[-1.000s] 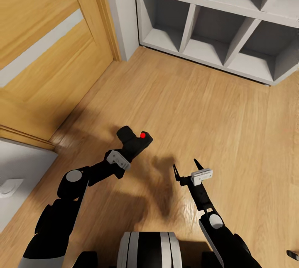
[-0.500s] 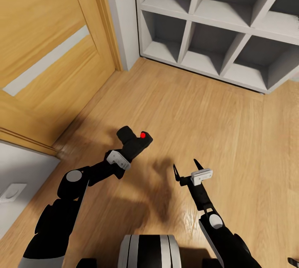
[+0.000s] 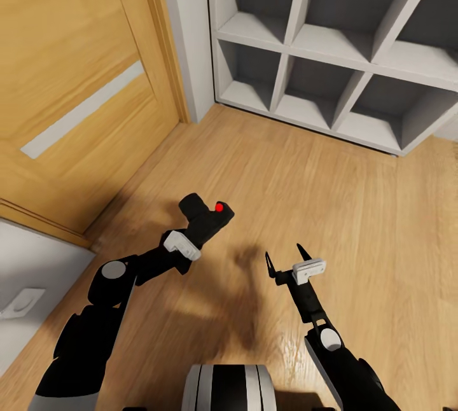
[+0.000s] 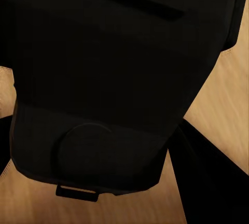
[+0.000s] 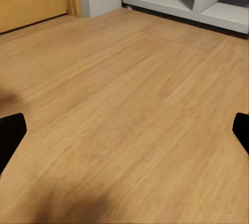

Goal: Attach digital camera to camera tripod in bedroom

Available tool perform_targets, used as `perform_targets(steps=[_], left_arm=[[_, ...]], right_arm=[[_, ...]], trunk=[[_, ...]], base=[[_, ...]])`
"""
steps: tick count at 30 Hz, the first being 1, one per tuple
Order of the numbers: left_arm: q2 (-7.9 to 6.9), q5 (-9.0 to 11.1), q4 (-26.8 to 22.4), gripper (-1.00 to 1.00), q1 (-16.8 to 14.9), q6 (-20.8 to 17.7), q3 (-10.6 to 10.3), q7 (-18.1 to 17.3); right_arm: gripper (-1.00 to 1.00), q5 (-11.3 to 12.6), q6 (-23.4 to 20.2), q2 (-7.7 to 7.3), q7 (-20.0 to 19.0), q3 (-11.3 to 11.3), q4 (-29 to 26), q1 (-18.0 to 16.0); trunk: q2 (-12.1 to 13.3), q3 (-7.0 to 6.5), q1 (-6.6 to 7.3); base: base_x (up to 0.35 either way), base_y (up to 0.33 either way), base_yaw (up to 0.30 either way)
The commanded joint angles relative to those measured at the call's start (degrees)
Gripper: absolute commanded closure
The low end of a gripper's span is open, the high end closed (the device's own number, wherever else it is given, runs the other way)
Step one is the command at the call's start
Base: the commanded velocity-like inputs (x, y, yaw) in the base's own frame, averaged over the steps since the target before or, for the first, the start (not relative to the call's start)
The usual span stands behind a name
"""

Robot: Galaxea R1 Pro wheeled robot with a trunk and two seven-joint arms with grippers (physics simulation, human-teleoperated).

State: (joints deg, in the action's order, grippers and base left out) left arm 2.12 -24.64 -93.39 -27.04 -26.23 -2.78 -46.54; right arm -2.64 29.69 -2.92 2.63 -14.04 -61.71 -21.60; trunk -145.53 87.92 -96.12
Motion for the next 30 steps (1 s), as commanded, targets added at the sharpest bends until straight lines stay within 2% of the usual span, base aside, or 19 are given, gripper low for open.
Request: perform_targets(steps=[1,11,13,16,25,30], left_arm=[[0.06,-0.3,-0.1,1.0,0.0,-0.4,0.0,-0.4],[0.0,-0.6,0.1,1.0,0.0,-0.8,0.0,-0.4],[0.0,-0.7,0.1,1.0,0.0,-3.8,0.0,-0.4],[-0.01,-0.8,0.1,1.0,0.0,-5.3,-0.1,-0.4],[0.02,-0.9,0.1,1.0,0.0,-9.1,-0.9,-0.3],[0.04,-0.9,0.1,1.0,0.0,-9.6,-1.0,-0.2]], right_arm=[[-1.0,-0.3,0.1,-0.04,0.3,-0.1,0.0,0.0],[-1.0,-0.3,0.1,-0.05,0.3,-0.1,0.0,0.0],[-1.0,-0.3,0.0,-0.06,0.3,-0.1,0.0,0.0],[-1.0,-0.3,0.0,-0.06,0.3,-0.1,0.0,0.0],[-1.0,-0.3,0.0,-0.04,0.3,-0.1,0.0,0.0],[-1.0,-0.3,0.0,-0.06,0.3,-0.1,0.0,0.0]], trunk=[[0.0,-0.2,0.03],[0.1,-2.41,0.29],[0.2,-2.85,0.34],[0.2,-3.52,0.42],[0.3,-5.51,0.65],[0.4,-6.62,0.78]], base=[[0.0,0.0,0.0],[0.0,0.0,0.0],[0.0,0.0,0.0],[0.0,0.0,0.0],[0.0,0.0,0.0],[0.0,0.0,0.0]])
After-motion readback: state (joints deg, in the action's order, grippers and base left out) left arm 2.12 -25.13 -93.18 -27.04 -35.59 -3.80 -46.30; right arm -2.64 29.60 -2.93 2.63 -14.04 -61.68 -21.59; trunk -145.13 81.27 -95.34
